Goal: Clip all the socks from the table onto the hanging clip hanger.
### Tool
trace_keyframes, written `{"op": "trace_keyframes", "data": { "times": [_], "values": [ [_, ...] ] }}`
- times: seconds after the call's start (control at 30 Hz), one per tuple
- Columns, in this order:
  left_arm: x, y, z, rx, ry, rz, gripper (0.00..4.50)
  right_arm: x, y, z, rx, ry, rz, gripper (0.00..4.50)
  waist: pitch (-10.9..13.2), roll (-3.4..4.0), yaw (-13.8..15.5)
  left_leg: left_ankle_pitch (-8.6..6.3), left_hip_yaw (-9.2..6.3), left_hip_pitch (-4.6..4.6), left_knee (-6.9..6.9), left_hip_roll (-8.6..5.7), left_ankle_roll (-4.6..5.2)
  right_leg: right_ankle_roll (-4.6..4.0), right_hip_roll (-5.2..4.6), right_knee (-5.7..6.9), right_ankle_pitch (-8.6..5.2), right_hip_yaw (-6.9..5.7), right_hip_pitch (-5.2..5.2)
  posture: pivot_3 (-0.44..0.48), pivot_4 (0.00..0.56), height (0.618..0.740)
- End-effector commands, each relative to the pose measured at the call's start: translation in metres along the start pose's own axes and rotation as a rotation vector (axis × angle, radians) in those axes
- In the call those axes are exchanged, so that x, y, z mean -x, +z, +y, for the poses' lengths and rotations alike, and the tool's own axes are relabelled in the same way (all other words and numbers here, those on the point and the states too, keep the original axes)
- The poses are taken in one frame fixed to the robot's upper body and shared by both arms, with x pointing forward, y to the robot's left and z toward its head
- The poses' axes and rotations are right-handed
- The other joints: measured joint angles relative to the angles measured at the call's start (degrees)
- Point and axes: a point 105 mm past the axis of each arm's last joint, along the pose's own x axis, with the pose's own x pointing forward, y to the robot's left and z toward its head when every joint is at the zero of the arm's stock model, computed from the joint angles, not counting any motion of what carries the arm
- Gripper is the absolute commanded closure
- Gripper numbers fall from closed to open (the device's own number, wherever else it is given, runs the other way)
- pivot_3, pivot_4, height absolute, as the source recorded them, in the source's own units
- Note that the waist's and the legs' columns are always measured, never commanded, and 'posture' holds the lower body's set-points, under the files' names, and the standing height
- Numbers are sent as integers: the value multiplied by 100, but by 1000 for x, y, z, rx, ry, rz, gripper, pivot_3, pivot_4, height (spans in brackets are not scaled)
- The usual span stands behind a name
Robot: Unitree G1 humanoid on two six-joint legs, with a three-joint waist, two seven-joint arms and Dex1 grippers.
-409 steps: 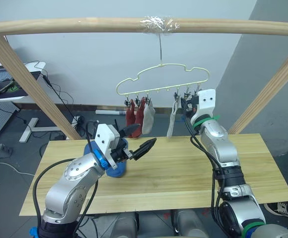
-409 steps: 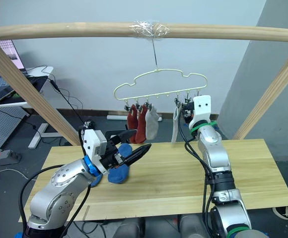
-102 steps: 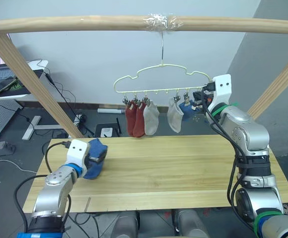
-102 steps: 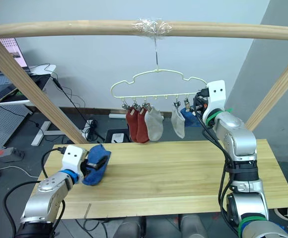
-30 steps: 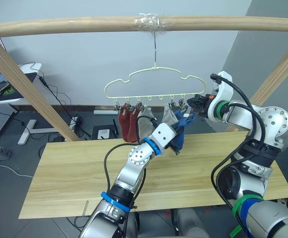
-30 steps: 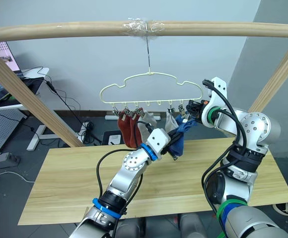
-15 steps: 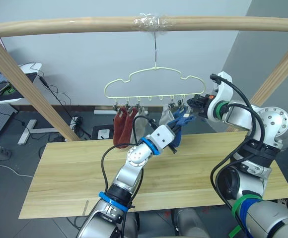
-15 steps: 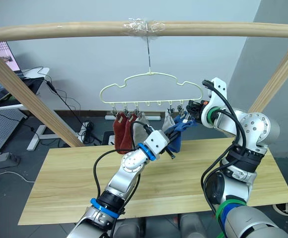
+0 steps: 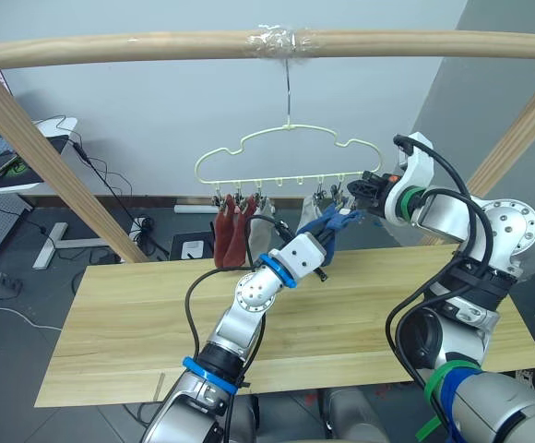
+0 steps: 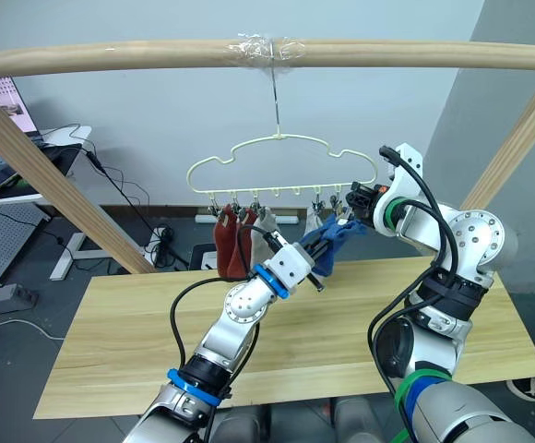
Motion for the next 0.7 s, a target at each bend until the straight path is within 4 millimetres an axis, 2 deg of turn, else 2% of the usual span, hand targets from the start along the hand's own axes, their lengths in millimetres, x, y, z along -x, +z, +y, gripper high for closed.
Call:
{"op": "trace_keyframes", "data": {
  "times": [0.03, 0.1, 0.27, 0.57, 0.67, 0.7],
  "values": [
    [0, 11, 1, -36, 13, -57, 4461, 2, 10, 1, -48, 9, -32, 4500, 0, 0, 0, 0, 0, 0, 0, 0, 0, 0, 0, 1, 0, 0, 0, -147, 142, 740],
    [2, 11, 2, -49, 26, -58, 4461, 0, 12, 1, -131, 19, -42, 4500, 0, 0, -5, 0, 1, 1, 0, 0, 0, 0, 0, 1, 0, 1, 0, -147, 142, 740],
    [0, 12, 4, -59, 49, -66, 4461, -2, 11, 5, -186, 39, -40, 4500, 0, 0, -5, 0, -1, -1, 0, 0, 0, -1, 0, 0, 0, -1, 0, -153, 145, 740],
    [-6, 12, 1, -86, 42, -62, 4461, -1, 7, 11, -206, 57, -33, 4500, 0, 0, -30, 0, 0, -2, 0, 0, 1, 0, 0, 0, 0, 0, 0, -159, 147, 740],
    [-8, 13, 0, -83, 40, -65, 4461, 1, 5, 17, -151, 91, -20, 4500, 1, 1, -51, 0, 0, -3, -1, 0, 1, 0, 0, -2, 0, 0, 0, -156, 146, 740],
    [-8, 13, 0, -77, 37, -66, 4488, 2, 4, 18, -126, 96, -14, 4243, 1, 1, -52, 0, 0, -4, -1, 0, 1, 0, 0, -3, 0, 0, 0, -156, 146, 740]
  ]
}}
